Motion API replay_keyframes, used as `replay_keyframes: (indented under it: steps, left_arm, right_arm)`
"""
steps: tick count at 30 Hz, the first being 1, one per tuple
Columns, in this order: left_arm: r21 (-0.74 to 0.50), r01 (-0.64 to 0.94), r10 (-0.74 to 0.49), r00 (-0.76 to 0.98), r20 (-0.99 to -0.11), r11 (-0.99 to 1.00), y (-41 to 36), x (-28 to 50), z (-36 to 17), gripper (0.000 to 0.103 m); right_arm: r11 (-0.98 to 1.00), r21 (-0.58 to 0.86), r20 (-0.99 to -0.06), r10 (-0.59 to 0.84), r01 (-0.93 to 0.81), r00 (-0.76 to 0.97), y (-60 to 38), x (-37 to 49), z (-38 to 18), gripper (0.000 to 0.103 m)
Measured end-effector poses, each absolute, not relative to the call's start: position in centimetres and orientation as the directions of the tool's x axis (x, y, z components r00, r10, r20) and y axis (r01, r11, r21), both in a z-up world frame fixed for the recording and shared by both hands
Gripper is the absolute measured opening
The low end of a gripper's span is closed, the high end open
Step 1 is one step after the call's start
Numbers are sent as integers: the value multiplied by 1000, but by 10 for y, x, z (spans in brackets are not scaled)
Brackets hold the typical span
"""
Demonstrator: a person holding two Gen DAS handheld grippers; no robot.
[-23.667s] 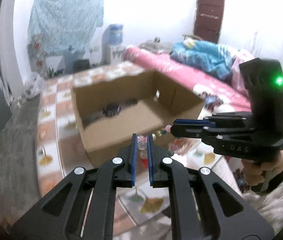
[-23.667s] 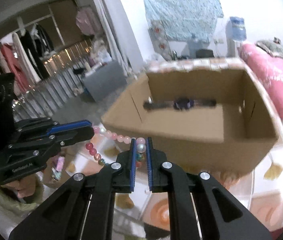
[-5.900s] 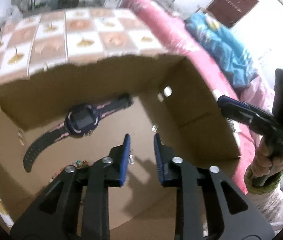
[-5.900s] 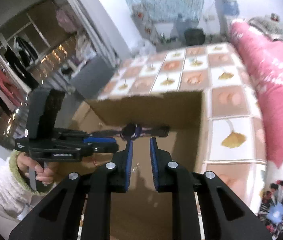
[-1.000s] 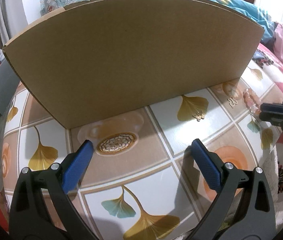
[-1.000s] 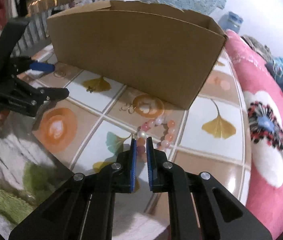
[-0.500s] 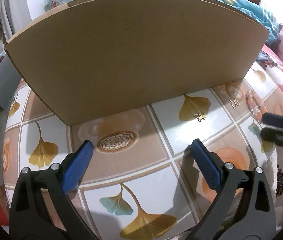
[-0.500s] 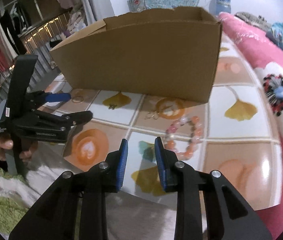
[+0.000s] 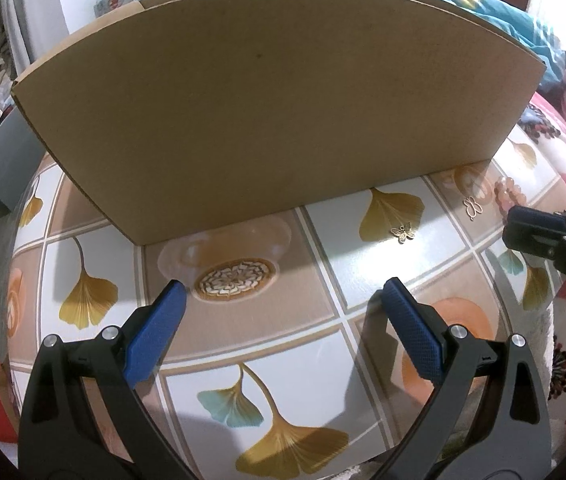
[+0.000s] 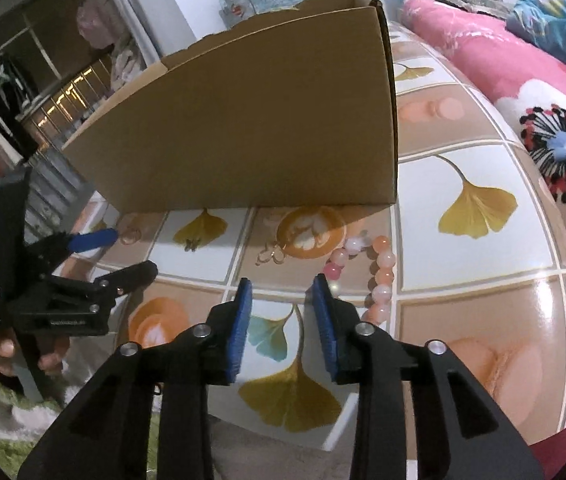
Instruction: Organize jewelry
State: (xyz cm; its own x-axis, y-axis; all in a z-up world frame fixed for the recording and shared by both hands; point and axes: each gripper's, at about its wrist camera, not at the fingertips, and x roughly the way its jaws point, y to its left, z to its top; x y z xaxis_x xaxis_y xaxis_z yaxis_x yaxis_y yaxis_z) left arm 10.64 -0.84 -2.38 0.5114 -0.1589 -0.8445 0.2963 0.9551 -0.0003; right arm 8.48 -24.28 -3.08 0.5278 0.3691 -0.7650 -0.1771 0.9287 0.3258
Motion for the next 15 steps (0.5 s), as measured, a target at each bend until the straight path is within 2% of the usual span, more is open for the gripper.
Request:
replay_keyframes:
  steps: [6,15]
  left_arm:
    - [0,289,-155,514,-844,957,-10,104,-23,95]
    - [3,292,-157,522,-839,956,-7,100,-27,95]
  right_arm:
    - [928,322,-756,371,-187,539,-239,83,-31,42]
    - [925,334,-753,378,-182,538,-242,83,-31,42]
